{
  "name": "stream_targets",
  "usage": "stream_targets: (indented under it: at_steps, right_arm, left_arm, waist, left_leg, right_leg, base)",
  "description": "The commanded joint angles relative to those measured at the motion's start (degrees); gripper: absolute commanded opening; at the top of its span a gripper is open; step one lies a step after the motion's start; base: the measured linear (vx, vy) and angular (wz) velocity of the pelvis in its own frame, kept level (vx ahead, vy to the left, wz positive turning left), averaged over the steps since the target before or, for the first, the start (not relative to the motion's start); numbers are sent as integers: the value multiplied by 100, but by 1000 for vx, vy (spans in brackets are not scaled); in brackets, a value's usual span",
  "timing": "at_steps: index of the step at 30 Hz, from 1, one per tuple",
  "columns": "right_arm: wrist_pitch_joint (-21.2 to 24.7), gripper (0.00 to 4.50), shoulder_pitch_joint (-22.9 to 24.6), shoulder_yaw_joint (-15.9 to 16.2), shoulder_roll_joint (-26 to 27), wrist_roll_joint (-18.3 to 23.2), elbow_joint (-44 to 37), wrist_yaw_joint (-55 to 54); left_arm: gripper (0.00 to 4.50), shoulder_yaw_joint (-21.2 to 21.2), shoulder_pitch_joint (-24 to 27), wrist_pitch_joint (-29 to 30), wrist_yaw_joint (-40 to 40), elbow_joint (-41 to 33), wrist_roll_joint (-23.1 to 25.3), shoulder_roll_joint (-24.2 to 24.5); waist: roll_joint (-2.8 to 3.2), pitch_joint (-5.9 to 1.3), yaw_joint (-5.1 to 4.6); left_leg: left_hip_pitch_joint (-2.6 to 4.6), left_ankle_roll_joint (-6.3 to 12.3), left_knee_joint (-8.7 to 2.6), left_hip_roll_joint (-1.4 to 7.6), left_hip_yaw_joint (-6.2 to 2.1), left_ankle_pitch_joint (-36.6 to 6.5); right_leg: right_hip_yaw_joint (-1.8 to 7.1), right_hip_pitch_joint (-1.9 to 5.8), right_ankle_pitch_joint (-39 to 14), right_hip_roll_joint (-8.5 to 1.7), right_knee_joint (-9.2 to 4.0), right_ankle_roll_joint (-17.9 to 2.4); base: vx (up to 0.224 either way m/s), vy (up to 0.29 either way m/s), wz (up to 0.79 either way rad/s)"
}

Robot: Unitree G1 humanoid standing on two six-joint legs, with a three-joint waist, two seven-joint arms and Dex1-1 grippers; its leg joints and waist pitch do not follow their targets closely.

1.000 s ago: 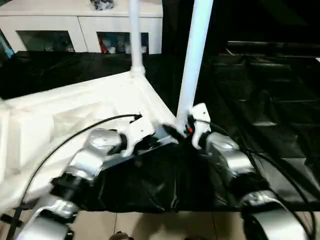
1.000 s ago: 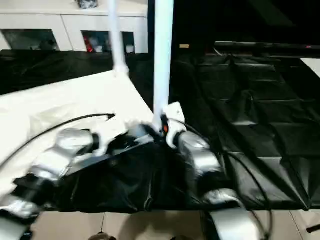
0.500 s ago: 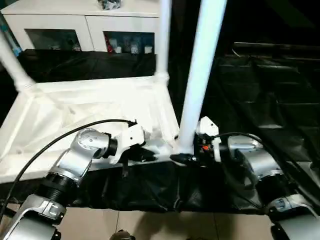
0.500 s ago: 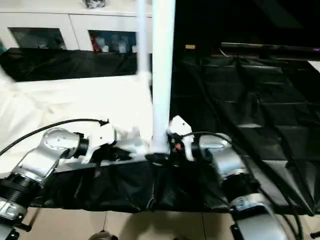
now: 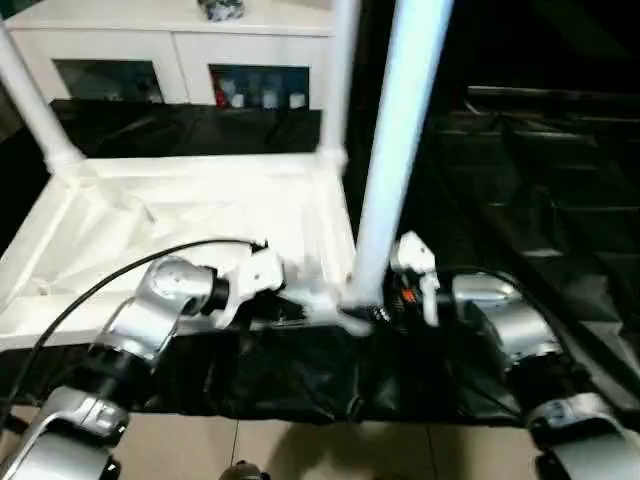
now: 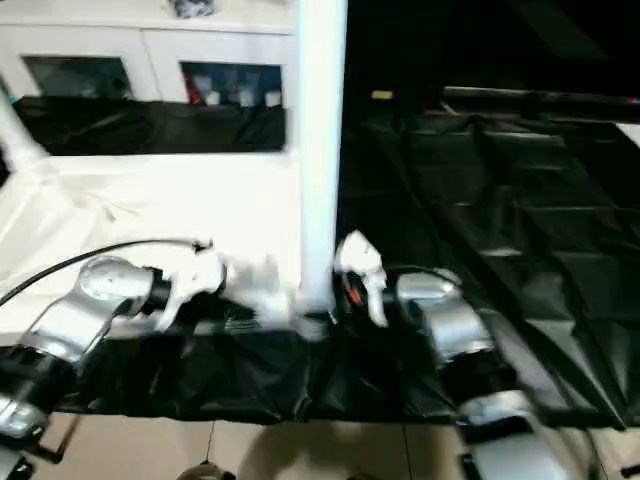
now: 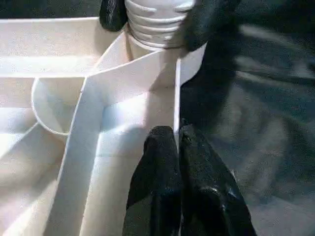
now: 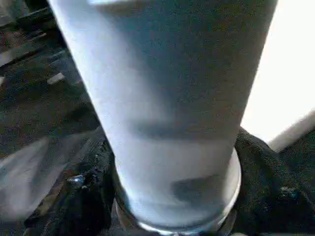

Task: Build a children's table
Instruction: Rotate leg to tighten

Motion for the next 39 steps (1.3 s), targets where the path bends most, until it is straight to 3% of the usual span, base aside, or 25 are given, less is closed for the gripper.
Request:
stream_targets:
  at_steps: [1, 2, 3, 6, 8, 13, 14, 15, 16, 17, 18, 19, 21, 22, 24, 28, 30, 31, 36, 37, 39]
  right_arm:
    - [-159, 277, -112, -103, 520, -120, 355, -1295]
    - [-291, 276, -154, -218, 709, -213, 535, -1970]
    - [-291, 276, -154, -218, 709, -213, 535, -1970]
    - [-263, 275, -225, -362, 945, -217, 717, -2590]
    - [-235, 275, -437, -611, 1379, -229, 1056, -3783]
    - [-424, 275, -674, -619, 1680, -455, 1384, -4435]
    - [-511, 275, -682, -636, 1698, -445, 1411, -4368]
    - [-540, 331, -685, -662, 1694, -432, 1415, -4353]
    - [-559, 345, -657, -701, 1658, -358, 1354, -4183]
    - [-559, 345, -657, -701, 1658, -358, 1354, -4183]
    - [-571, 351, -614, -692, 1564, -283, 1251, -3880]
    - [-571, 366, -614, -692, 1564, -283, 1251, -3880]
    - [-625, 381, -549, -577, 1310, -309, 1064, -3420]
    - [-630, 381, -538, -539, 1249, -319, 1034, -3322]
    - [-721, 381, -450, -322, 993, -330, 876, -2677]
    - [-842, 381, -222, 110, 500, -318, 501, -1277]
    - [-865, 381, -122, 243, 340, -287, 315, -722]
    - [-810, 381, -71, 310, 243, -228, 190, -391]
    - [-622, 381, 25, 522, -11, -52, -120, 428]
    - [-496, 381, 42, 718, -178, 29, -321, 975]
    - [-448, 381, 34, 776, -231, 67, -396, 1249]
  left_arm:
    - [0, 37, -277, 437, 1131, 31, 290, -500]
    - [0, 23, -368, 669, 1560, 12, 451, -697]
    - [0, 23, -368, 669, 1560, 12, 451, -697]
    - [0, 37, -426, 944, 1895, -15, 472, -985]
    - [0, -35, -464, 1079, 2401, 37, 597, -1426]
    - [0, -194, -402, 958, 2560, 62, 769, -1641]
    - [0, -214, -362, 992, 2493, 6, 774, -1618]
    - [0, -222, -334, 1003, 2447, -36, 777, -1587]
    - [0, -232, -291, 954, 2371, -92, 785, -1495]
    - [0, -232, -291, 954, 2371, -92, 785, -1495]
    - [0, -234, -234, 904, 2256, -163, 742, -1372]
    - [0, -234, -234, 904, 2256, -163, 742, -1372]
    - [0, -235, -119, 699, 1955, -266, 663, -1140]
    - [0, -242, -90, 600, 1874, -287, 662, -1081]
    - [0, -213, 18, 531, 1558, -409, 577, -868]
    - [0, -177, 129, 110, 964, -485, 397, -487]
    - [0, -161, 166, 0, 710, -518, 253, -341]
    - [0, -148, 173, -38, 543, -528, 168, -258]
    - [0, -104, 134, -89, 201, -489, 51, -70]
    - [0, -69, 87, -211, -102, -395, -52, 82]
    - [0, -54, 61, -236, -253, -340, -115, 144]
  waist:
    - [11, -334, -37]
    - [14, -342, -62]
    - [11, -353, -64]
    - [5, -374, -84]
    - [37, -379, -121]
    - [38, -401, -123]
    - [-9, -402, -127]
    - [-14, -401, -129]
    - [-63, -397, -138]
    - [-41, -399, -128]
    - [-70, -385, -144]
    - [-62, -386, -136]
    - [-161, -388, -149]
    - [-114, -391, -147]
    - [-149, -403, -149]
    - [-65, -405, -123]
    - [-93, -392, -123]
    - [-63, -388, -105]
    - [-47, -376, -82]
    - [-28, -378, -71]
    - [-3, -385, -60]
  left_leg:
    - [19, -55, -459, 122, -18, -1580]
    - [44, -140, -460, 121, -25, -1612]
    - [55, -147, -456, 113, -29, -1608]
    - [4, -45, -443, 99, -25, -1484]
    - [-8, -50, -445, 101, -22, -1370]
    - [-20, -14, -427, 85, -8, -1285]
    - [-39, 50, -429, 86, -3, -1215]
    - [-41, 69, -427, 90, 0, -1207]
    - [-43, 113, -425, 93, 10, -1180]
    - [-42, 127, -425, 95, 0, -1160]
    - [-49, 160, -425, 90, 17, -1149]
    - [-52, 185, -430, 98, 5, -1176]
    - [-60, 231, -428, 100, 14, -1146]
    - [-46, 226, -429, 114, 15, -1072]
    - [-44, 244, -416, 123, 18, -942]
    - [-36, 360, -393, 122, 29, -897]
    - [-41, 357, -399, 118, 33, -987]
    - [-27, 343, -407, 122, 31, -1107]
    - [-2, 280, -423, 147, 27, -1300]
    - [-3, 245, -422, 141, 22, -1387]
    - [-11, 233, -417, 141, 18, -1319]
  right_leg:
    - [289, 250, -2345, -337, -523, -919]
    - [287, 240, -2454, -346, -535, -865]
    - [277, 243, -2496, -350, -544, -840]
    - [279, 266, -2216, -332, -528, -841]
    - [287, 258, -1909, -316, -495, -929]
    - [280, 276, -1565, -307, -474, -981]
    - [282, 289, -1432, -301, -449, -993]
    - [283, 288, -1403, -306, -447, -1000]
    - [286, 288, -1351, -301, -448, -1012]
    - [286, 294, -1329, -308, -426, -1029]
    - [291, 288, -1342, -302, -445, -1028]
    - [288, 301, -1440, -320, -438, -1012]
    - [283, 307, -1581, -320, -461, -938]
    - [300, 290, -1508, -328, -443, -947]
    - [298, 300, -1230, -318, -408, -1023]
    - [304, 308, -730, -301, -354, -1232]
    - [305, 322, -803, -301, -367, -1251]
    - [300, 321, -952, -294, -390, -1233]
    - [298, 302, -1153, -288, -398, -1261]
    - [293, 318, -1217, -281, -410, -1262]
    - [298, 315, -1145, -297, -393, -1307]
  base:
    - [0, 0, 0]
    - [0, 0, 0]
    - [0, 0, 0]
    - [0, 0, 0]
    - [0, 0, 0]
    - [0, 0, 0]
    - [0, 0, 0]
    - [0, 0, 0]
    - [0, 0, 0]
    - [0, 0, 0]
    - [0, 0, 0]
    - [0, 0, 0]
    - [0, 0, 0]
    - [0, 0, 0]
    - [0, 0, 0]
    - [0, 0, 0]
    - [0, 0, 0]
    - [0, 0, 0]
    - [0, 0, 0]
    - [0, 0, 0]
    - [0, 0, 0]
